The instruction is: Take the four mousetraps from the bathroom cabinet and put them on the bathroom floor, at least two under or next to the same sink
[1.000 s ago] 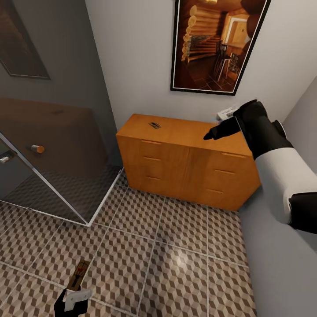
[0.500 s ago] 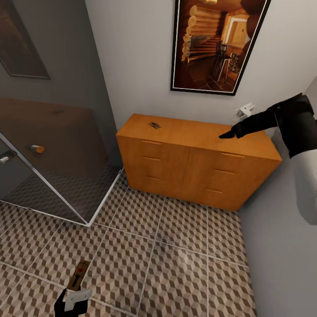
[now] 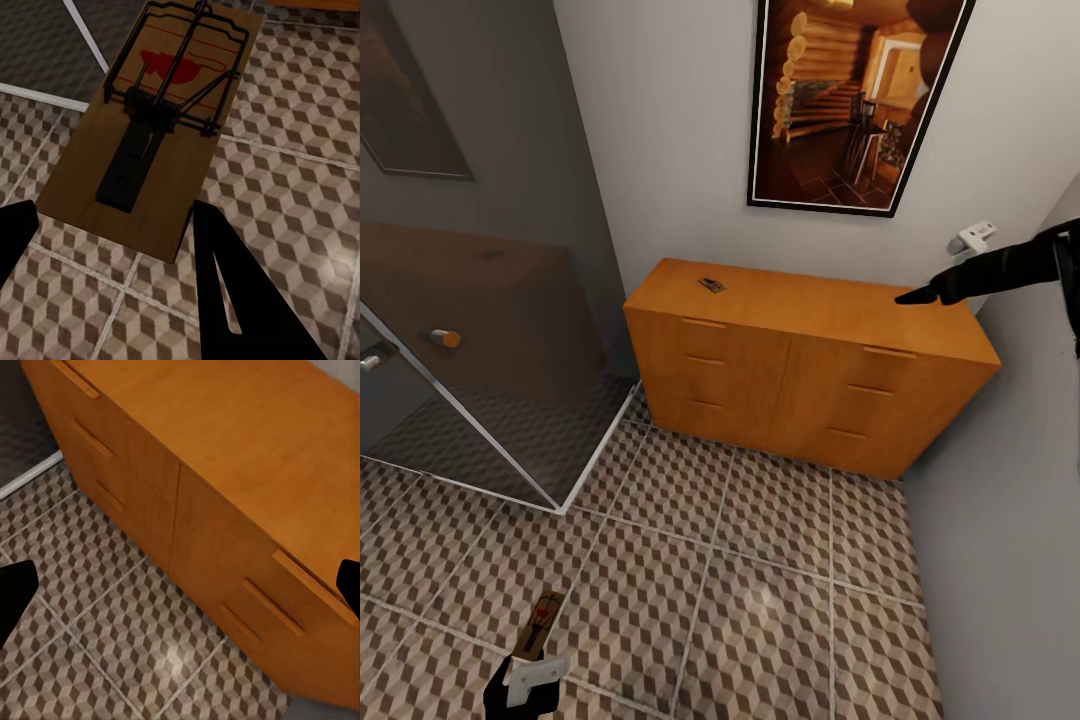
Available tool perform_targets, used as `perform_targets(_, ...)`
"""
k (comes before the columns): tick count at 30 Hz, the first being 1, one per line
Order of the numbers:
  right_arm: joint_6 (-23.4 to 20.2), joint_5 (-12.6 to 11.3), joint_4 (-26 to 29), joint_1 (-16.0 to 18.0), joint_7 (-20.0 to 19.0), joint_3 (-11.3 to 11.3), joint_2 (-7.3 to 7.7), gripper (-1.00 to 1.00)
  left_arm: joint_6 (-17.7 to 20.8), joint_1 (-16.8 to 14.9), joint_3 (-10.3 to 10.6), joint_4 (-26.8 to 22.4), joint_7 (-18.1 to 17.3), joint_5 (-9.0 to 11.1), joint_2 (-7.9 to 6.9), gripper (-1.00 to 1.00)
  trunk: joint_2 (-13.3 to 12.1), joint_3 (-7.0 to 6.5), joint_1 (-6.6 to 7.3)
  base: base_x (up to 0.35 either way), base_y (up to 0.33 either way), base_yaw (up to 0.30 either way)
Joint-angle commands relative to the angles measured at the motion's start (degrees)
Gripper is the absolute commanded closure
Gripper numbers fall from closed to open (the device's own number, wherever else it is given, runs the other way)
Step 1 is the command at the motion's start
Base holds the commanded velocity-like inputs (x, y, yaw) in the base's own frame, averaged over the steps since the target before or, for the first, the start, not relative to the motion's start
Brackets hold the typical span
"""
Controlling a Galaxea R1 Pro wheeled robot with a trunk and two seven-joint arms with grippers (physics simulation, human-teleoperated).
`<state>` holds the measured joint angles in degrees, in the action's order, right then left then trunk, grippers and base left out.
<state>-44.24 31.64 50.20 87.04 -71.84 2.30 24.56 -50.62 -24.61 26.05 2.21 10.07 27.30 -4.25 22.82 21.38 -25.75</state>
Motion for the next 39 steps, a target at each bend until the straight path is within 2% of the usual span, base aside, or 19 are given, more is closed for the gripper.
perform_targets(1, -0.4, 0.4, 0.1, 0.1, -0.7, 0.1, 0.10, -1.00, -0.2, -0.1, 0.5, 0.2, 0.6, -0.1, 0.04, 1.00, 0.1, 0.10, -0.03, 0.000, 0.000, 0.000)
perform_targets(7, -0.4, 0.5, 0.1, 0.1, -2.2, 0.3, 1.70, -1.00, -0.2, -0.1, 0.5, 0.2, 0.3, -0.1, 0.04, 1.00, 0.1, 0.10, -0.03, 0.000, 0.000, 0.000)
perform_targets(13, -0.4, 0.6, 0.1, -0.2, -2.3, 0.4, 2.22, -1.00, -0.2, 0.3, 0.6, 0.2, 0.1, -0.2, 0.44, 1.00, 0.1, 0.10, -0.03, 0.000, 0.000, 0.000)
perform_targets(18, -0.3, 0.6, -0.1, -0.8, -2.2, 0.5, 3.16, -1.00, -0.3, 5.1, 0.8, 0.2, 0.0, -0.5, 0.59, 1.00, 0.1, 0.10, -0.03, 0.000, 0.000, 0.000)
perform_targets(20, -0.4, 0.9, -0.4, -0.9, -1.8, 0.6, 3.39, -1.00, -0.5, 7.8, 0.9, 0.3, 0.0, -1.3, 0.58, 1.00, 0.1, 0.10, -0.03, 0.000, 0.000, 0.000)
perform_targets(21, -0.4, 1.6, -0.5, -0.9, -1.4, 1.2, 3.55, -1.00, -1.1, 10.4, 0.9, 0.3, 0.0, -3.1, 0.54, 1.00, 0.1, 0.10, -0.03, 0.000, 0.000, 0.000)
perform_targets(25, -0.4, 4.4, -0.7, -1.0, -0.7, 3.5, 3.61, -1.00, -4.7, 14.9, 0.9, 0.2, 0.2, -7.8, 0.47, 1.00, 0.1, 0.10, -0.03, 0.000, 0.000, 0.000)
perform_targets(27, -0.4, 5.3, -0.7, -1.0, -0.4, 4.1, 3.53, -1.00, -7.2, 16.7, 0.9, 0.2, 0.3, -9.0, 0.44, 1.00, 0.1, 0.10, -0.03, 0.000, 0.000, 0.000)
perform_targets(30, -0.4, 5.9, -0.5, -1.0, 0.3, 4.6, 3.40, -1.00, -9.4, 18.6, 0.9, 0.2, 0.4, -9.9, 0.14, 1.00, 0.1, 0.10, -0.03, 0.000, 0.000, 0.000)
perform_targets(39, -0.4, 6.1, 1.0, -1.0, 0.4, 4.7, 3.38, -1.00, -9.4, 19.5, 0.8, 0.2, 0.3, -10.1, -0.80, 1.00, 0.1, 0.10, -0.03, 0.000, 0.000, 0.000)
